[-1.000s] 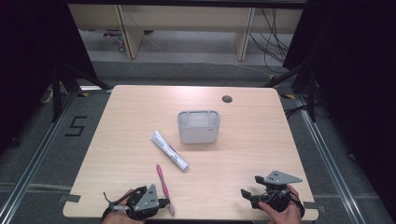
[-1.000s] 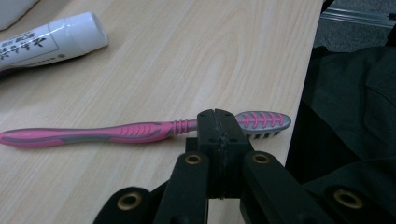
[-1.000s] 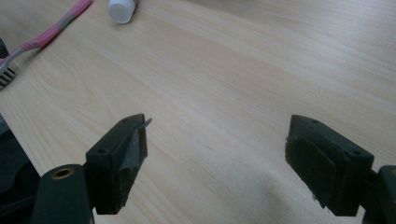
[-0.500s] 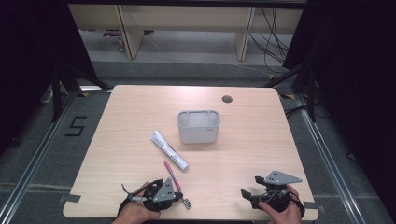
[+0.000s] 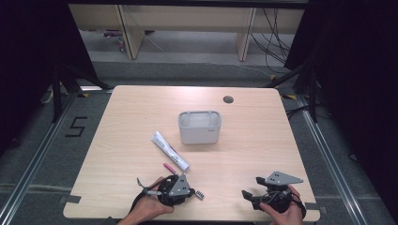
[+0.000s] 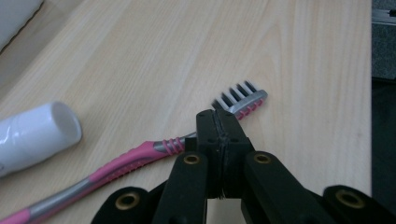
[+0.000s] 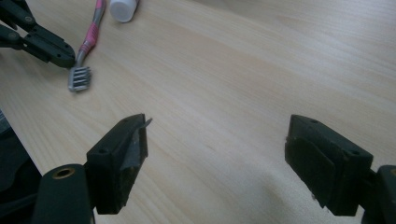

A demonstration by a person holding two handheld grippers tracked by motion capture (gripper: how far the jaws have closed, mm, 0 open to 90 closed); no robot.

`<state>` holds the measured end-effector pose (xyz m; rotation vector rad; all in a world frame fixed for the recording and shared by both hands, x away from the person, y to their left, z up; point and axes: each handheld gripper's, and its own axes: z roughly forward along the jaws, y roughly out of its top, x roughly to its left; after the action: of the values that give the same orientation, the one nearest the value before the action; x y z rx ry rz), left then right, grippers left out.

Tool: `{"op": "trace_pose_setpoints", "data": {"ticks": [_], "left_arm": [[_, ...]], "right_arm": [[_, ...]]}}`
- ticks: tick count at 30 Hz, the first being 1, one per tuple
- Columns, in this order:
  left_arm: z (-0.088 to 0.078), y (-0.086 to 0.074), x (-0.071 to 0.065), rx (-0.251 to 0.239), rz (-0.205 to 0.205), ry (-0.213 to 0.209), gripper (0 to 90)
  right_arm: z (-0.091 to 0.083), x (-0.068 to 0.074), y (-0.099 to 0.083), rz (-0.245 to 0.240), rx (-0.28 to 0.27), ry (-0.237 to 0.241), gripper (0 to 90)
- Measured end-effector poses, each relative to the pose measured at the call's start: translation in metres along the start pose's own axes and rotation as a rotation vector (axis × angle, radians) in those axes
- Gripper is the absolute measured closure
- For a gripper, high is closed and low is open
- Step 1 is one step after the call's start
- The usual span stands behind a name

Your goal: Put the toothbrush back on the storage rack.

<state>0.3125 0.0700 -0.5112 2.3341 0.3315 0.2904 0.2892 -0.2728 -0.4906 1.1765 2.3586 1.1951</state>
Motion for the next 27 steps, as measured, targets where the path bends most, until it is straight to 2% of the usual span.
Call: {"op": "trace_pose_setpoints", "data": {"ticks": [4,9,12,13,14,17,21,22,23,24,27], "left_arm": [[0.006,0.010,0.002,-0.004,-0.003,-0.009,88.2],[0.015,0.017,0.006,0.017,0.011,-0.008,87.7],[0.019,0.018,0.010,0.015,-0.001,-0.012,87.7],[0.019,0.019,0.010,0.019,-0.004,-0.012,87.7],[0.020,0.020,0.012,0.015,-0.006,-0.012,87.7],[0.018,0.021,0.014,0.008,-0.021,-0.005,87.5],[0.009,0.022,0.018,0.003,-0.017,-0.002,85.3],[0.006,0.021,0.019,-0.008,-0.035,-0.004,84.0],[0.003,0.021,0.021,-0.003,-0.035,-0.006,82.2],[-0.001,0.020,0.024,0.003,-0.036,-0.010,80.7],[-0.009,0.019,0.029,0.005,-0.030,0.005,75.4]], "right_arm": [[0.000,0.000,0.000,0.000,-0.002,0.000,22.2],[0.000,0.001,0.000,-0.001,0.003,0.011,22.2],[0.001,0.001,0.000,-0.003,-0.001,0.017,22.2],[0.000,0.003,0.000,0.029,0.009,0.026,22.2],[0.001,0.004,0.000,0.032,0.008,0.026,22.2],[0.001,0.004,0.000,0.031,0.011,0.028,22.2],[0.001,0.004,0.000,0.035,0.009,0.026,22.2],[0.000,0.003,0.000,0.031,0.010,0.027,22.2],[0.000,0.001,0.000,-0.001,-0.001,0.018,22.2],[0.000,0.003,0.000,0.034,0.016,0.024,22.2],[0.000,0.003,0.001,0.029,0.014,0.019,22.2]]}}
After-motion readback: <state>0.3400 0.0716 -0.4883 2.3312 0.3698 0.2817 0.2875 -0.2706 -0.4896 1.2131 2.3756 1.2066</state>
